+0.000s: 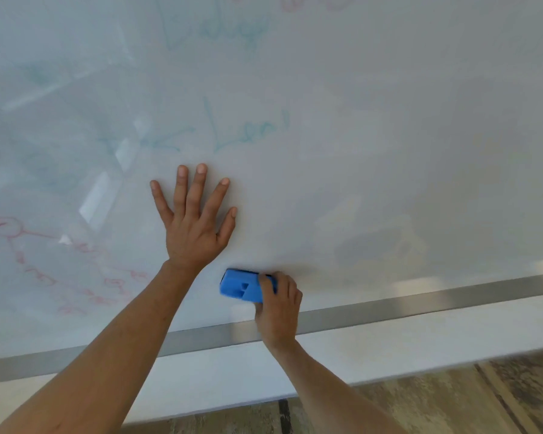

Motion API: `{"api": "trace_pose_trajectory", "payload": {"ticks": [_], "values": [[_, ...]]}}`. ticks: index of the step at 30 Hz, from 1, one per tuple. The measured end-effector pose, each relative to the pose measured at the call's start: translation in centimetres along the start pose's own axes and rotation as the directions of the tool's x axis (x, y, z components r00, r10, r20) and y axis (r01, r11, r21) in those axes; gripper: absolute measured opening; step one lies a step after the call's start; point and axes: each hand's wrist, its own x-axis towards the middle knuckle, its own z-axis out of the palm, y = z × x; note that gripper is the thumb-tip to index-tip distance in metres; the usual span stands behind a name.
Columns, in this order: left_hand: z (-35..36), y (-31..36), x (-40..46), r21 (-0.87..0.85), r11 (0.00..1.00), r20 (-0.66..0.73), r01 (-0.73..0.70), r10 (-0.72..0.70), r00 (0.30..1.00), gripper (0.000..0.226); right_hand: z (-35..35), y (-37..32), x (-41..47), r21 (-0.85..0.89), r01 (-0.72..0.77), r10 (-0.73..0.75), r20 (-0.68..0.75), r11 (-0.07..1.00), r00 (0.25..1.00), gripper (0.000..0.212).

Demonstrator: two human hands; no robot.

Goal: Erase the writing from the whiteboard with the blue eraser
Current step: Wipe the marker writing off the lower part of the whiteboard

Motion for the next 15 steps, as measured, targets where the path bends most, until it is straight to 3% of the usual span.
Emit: {"api": "trace_pose_trajectory", "payload": {"ticks": [3, 6, 8, 11, 13, 15], "values": [[-0.9, -1.2, -1.1, -0.011, 1.000, 0.024, 0.010, -0.010, 1.000, 0.059, -0.3, 0.9, 0.5, -0.102, 0.180, -0.183, -0.020, 0.978, 0.983, 0.071], [-1.7, -3.3, -2.4, -0.009, 0.997, 0.042, 0.071, -0.071, 0.997, 0.054, -2.5, 2.9, 2.5, -0.072, 0.171, -0.180, -0.140, 0.983, 0.974, 0.080], [-2.0, -4.2, -2.8, 0.003, 0.997, 0.047, 0.081, -0.081, 0.996, 0.052, -4.9, 4.2, 5.2, -0.003, 0.105, -0.102, -0.295, 0.994, 0.950, 0.075], [-2.0, -4.6, -2.8, 0.009, 0.998, 0.057, 0.057, -0.057, 0.997, 0.050, -9.2, 5.3, 10.3, 0.208, -0.071, 0.167, -0.492, 0.976, 0.854, 0.071], [-1.9, -4.5, -2.8, 0.011, 0.998, 0.046, 0.057, -0.057, 0.997, 0.050, -11.0, 4.9, 12.6, 0.373, -0.127, 0.327, -0.539, 0.919, 0.776, 0.076], [-1.8, -4.4, -2.8, 0.014, 0.998, 0.034, 0.064, -0.064, 0.997, 0.051, -11.4, 3.4, 13.3, 0.451, -0.131, 0.389, -0.546, 0.883, 0.742, 0.078]]}}
